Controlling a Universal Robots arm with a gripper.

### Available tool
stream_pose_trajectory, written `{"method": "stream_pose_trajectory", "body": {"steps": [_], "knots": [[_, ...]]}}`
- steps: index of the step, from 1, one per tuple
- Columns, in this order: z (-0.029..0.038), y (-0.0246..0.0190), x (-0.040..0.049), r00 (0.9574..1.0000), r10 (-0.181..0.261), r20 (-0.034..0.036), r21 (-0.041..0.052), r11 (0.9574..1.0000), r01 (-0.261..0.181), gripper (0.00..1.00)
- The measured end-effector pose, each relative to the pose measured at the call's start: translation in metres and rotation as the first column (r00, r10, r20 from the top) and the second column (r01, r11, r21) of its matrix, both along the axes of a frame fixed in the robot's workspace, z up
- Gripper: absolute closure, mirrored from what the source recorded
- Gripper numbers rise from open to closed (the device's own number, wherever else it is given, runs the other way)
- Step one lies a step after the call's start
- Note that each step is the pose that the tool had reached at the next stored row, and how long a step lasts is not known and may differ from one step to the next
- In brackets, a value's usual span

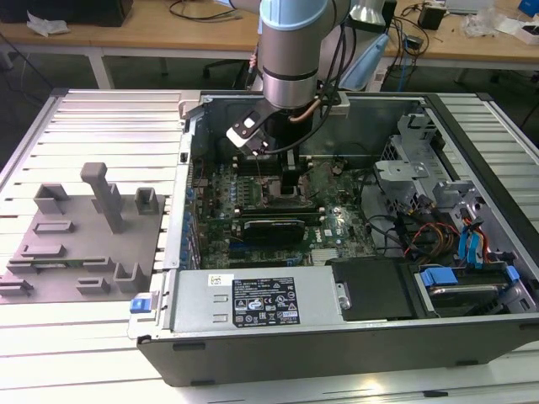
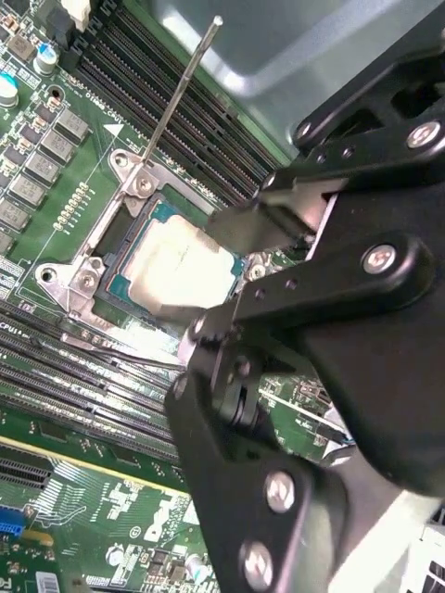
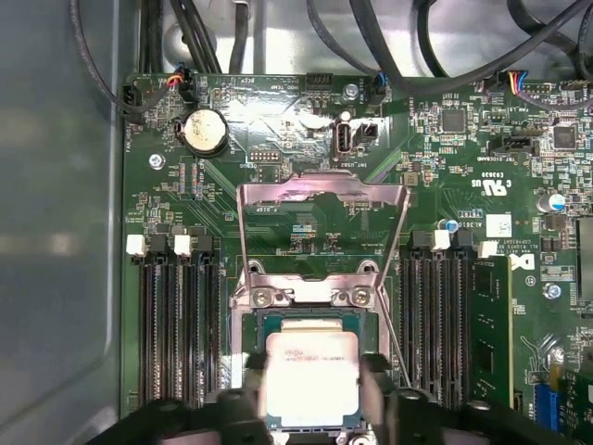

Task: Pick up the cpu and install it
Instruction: 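Place the cpu into insertion slot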

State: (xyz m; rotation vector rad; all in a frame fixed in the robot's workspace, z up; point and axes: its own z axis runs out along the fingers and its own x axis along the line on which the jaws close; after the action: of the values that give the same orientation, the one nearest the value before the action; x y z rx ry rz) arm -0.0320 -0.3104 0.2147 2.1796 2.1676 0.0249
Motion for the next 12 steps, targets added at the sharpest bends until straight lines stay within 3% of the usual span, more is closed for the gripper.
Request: {"method": "stream_pose_trajectory", "body": {"steps": [1,2,7,12], "knots": [[0.0001,0.0,0.0,1.0,0.0,0.0,0.0,1.0,0.0,0.47],[0.0001,0.0,0.0,1.0,0.0,0.0,0.0,1.0,0.0,0.6],[0.0004,0.0,0.0,1.0,0.0,0.0001,0.0,1.0,0.0,0.89],[0.0006,0.0,0.0,1.0,0.0,0.0,0.0001,1.0,0.0,0.89]]}}
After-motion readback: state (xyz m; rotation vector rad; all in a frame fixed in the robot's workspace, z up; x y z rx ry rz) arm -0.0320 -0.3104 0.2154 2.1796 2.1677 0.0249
